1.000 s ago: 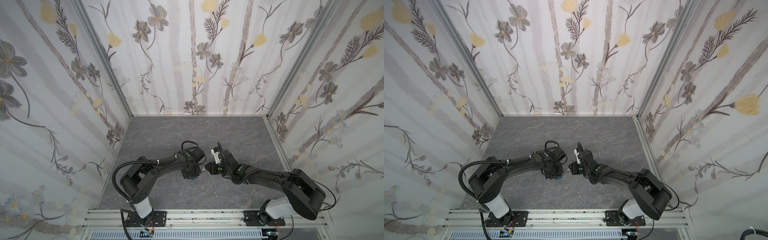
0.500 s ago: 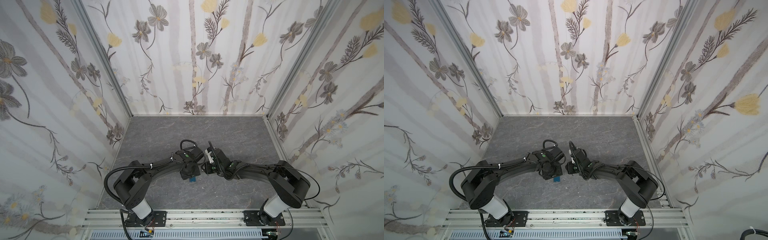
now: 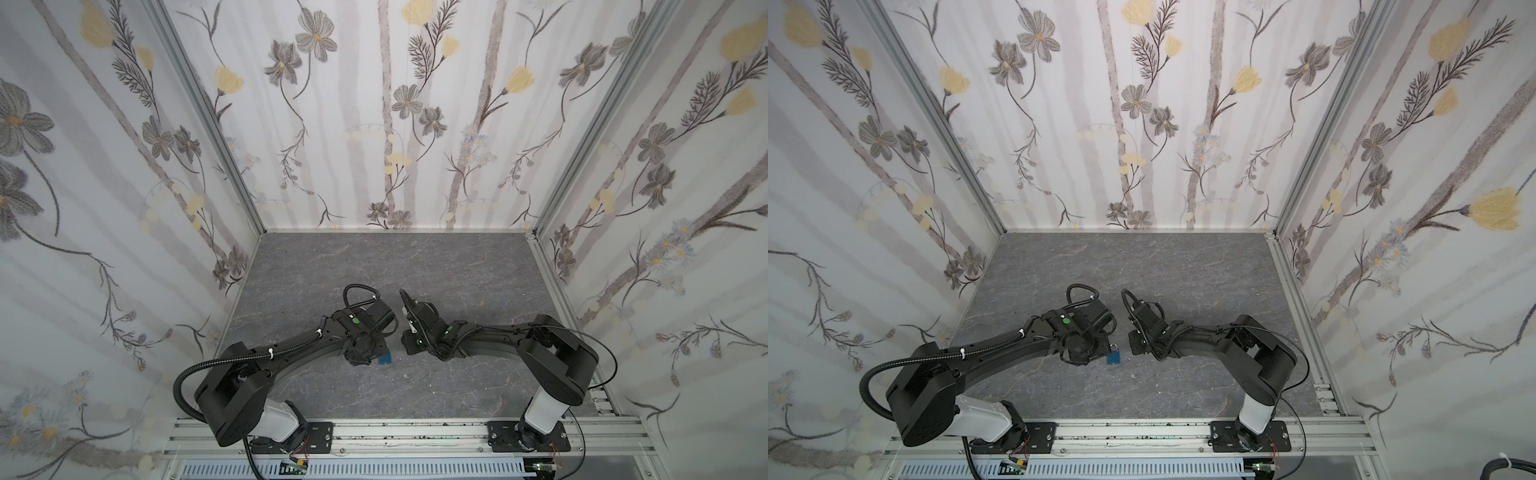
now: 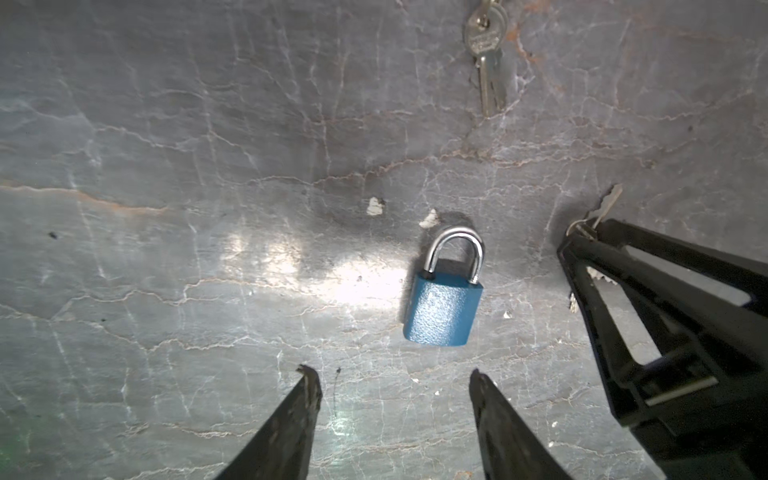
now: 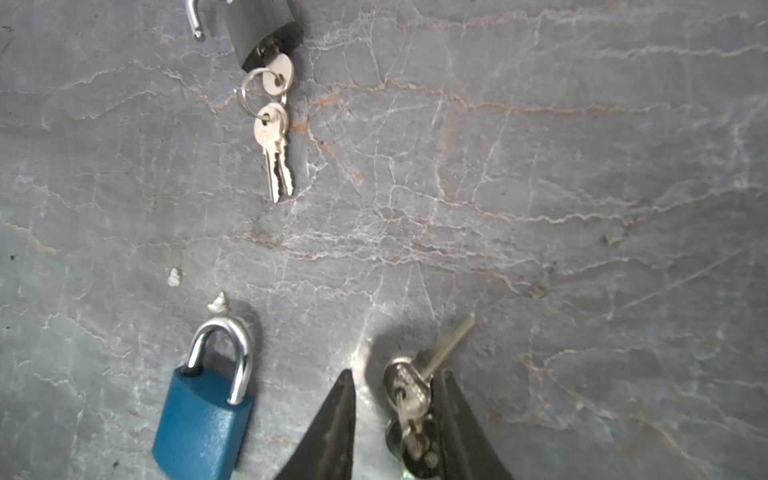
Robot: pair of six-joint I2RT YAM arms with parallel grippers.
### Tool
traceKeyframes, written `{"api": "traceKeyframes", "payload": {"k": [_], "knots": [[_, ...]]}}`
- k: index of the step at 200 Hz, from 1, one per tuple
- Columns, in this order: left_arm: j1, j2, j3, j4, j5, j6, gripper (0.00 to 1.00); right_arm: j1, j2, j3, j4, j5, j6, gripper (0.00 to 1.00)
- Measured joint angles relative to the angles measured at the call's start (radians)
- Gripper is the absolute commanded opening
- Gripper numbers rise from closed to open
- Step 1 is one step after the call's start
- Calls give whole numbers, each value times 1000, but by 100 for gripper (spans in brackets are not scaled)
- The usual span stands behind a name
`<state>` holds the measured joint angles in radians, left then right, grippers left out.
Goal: Unlock with the key
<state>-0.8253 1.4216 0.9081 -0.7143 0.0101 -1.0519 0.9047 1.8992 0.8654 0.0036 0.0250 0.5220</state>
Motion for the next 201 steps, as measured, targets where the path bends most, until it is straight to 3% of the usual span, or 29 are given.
{"api": "traceKeyframes", "payload": {"k": [28,55,79,130,201], "knots": [[9,-19,-15,2,-7,-7,60,24,19,11,0,65,-19,26],[15,-22,-18,6,-10,-14,60,34,29,12,13,102,-18,8],[17,-24,-24,8,-10,-21,60,40,29,0,39,113,-14,0],[23,-24,-26,14,-10,-24,60,40,-26,-23,-6,101,-6,0],[37,-126,-36,85,-10,-24,60,12,-238,-60,-3,70,-7,0]]}}
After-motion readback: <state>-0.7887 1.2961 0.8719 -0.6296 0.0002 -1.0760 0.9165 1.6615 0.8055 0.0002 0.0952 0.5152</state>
